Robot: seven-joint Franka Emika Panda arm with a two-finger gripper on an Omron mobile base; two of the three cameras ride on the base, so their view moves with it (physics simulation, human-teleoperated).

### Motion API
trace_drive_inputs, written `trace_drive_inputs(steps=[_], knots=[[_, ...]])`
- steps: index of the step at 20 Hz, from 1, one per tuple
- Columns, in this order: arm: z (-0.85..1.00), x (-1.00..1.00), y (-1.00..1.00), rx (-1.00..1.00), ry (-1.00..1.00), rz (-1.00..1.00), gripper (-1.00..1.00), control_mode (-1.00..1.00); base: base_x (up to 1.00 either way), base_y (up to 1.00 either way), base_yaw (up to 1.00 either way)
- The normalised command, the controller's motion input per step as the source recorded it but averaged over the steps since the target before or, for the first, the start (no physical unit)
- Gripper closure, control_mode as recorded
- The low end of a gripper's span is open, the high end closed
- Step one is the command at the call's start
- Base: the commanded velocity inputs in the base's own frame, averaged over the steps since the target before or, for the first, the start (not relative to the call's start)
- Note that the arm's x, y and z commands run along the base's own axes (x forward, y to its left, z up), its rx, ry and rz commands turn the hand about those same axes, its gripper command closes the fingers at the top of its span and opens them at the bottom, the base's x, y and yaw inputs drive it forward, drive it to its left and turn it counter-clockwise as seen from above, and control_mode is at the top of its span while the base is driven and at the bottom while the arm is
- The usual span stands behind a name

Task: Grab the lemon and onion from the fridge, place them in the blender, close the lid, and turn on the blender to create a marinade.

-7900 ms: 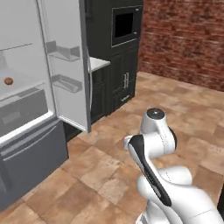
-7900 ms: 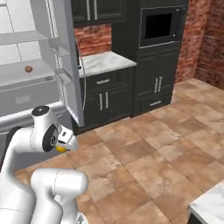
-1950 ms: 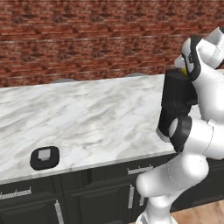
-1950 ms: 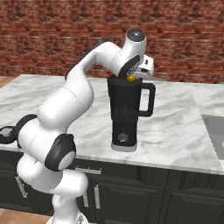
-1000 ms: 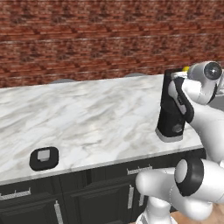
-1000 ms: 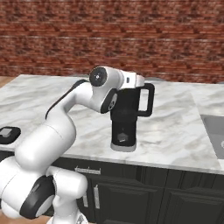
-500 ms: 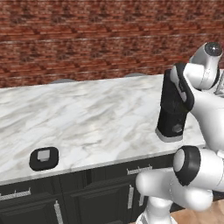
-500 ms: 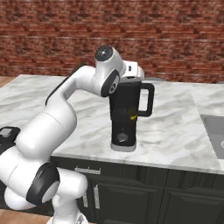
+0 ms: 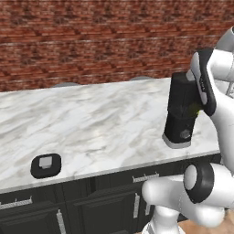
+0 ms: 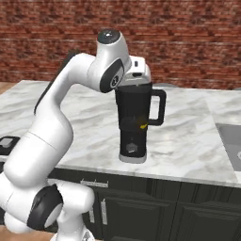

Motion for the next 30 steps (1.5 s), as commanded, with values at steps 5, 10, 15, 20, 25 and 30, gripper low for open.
trace_drive_inputs(steps=[5,10,15,20,25,30], knots=[[0.14,-1.00,0.47,0.01,0.00,0.00,-1.00,-1.00,0.00,0.00,0.00],[-0.06,-1.00,0.63,0.04,0.05,0.00,-1.00,-1.00,0.00,0.00,0.00],[-0.44,-1.00,0.68,0.03,0.11,0.00,-1.00,-1.00,0.00,0.00,0.00],[-0.69,-0.84,0.65,0.00,0.14,0.00,-1.00,-1.00,0.00,0.00,0.00],[-0.69,-0.22,0.38,0.00,0.19,0.01,-1.00,-1.00,0.00,0.00,0.00],[-0.35,-0.01,0.00,0.00,0.07,0.00,-1.00,-1.00,0.00,0.00,0.00]])
